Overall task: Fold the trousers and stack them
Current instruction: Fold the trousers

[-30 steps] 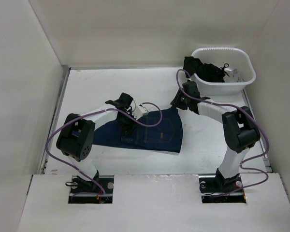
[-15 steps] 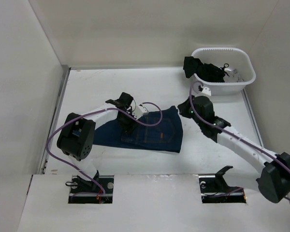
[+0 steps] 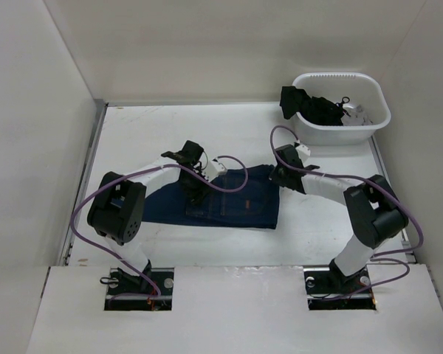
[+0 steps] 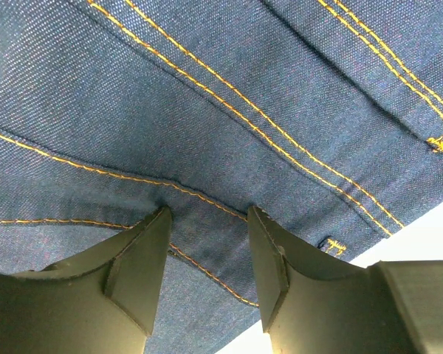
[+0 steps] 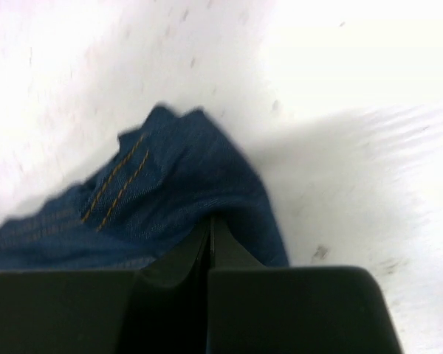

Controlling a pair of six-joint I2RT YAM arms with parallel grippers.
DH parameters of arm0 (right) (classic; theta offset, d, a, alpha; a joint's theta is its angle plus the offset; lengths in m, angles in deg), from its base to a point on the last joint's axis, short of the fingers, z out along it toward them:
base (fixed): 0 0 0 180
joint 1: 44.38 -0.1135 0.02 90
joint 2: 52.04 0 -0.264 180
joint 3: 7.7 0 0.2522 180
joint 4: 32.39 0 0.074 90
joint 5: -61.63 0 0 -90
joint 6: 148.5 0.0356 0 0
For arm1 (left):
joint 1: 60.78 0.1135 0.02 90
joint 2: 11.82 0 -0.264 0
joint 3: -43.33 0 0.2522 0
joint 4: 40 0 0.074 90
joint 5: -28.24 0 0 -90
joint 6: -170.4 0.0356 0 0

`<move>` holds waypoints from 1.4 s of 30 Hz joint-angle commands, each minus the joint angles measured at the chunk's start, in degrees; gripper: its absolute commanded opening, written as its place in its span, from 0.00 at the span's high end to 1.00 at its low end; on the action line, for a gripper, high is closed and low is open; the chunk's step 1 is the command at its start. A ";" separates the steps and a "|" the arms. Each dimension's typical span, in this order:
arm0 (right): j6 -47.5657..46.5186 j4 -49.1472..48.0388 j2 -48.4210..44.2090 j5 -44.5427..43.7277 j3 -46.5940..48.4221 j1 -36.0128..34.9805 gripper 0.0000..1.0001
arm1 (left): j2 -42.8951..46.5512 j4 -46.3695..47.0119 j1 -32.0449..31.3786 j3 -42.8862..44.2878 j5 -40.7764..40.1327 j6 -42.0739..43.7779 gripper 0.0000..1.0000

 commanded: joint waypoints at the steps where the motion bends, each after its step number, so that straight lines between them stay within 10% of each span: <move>1: 1.02 -0.63 -0.57 -4.60 1.45 1.10 1.00 | -1.70 -2.14 0.89 -2.78 -2.66 0.54 0.56; 15: -0.83 -5.22 -6.82 2.34 3.73 -2.68 0.99 | -2.84 -1.52 -0.26 -1.73 -2.40 -0.25 0.56; 34: 1.55 -3.36 8.56 2.42 14.46 5.49 1.00 | -3.02 -1.87 0.80 -2.26 -2.40 0.10 0.56; 38: -0.90 -6.95 3.48 5.49 10.69 6.81 0.88 | -3.11 -2.05 0.53 -1.38 -2.40 -0.43 0.56; 42: -5.65 -8.91 -7.76 6.91 2.88 6.64 0.52 | -2.67 -2.14 0.36 -0.94 -2.22 -0.69 0.55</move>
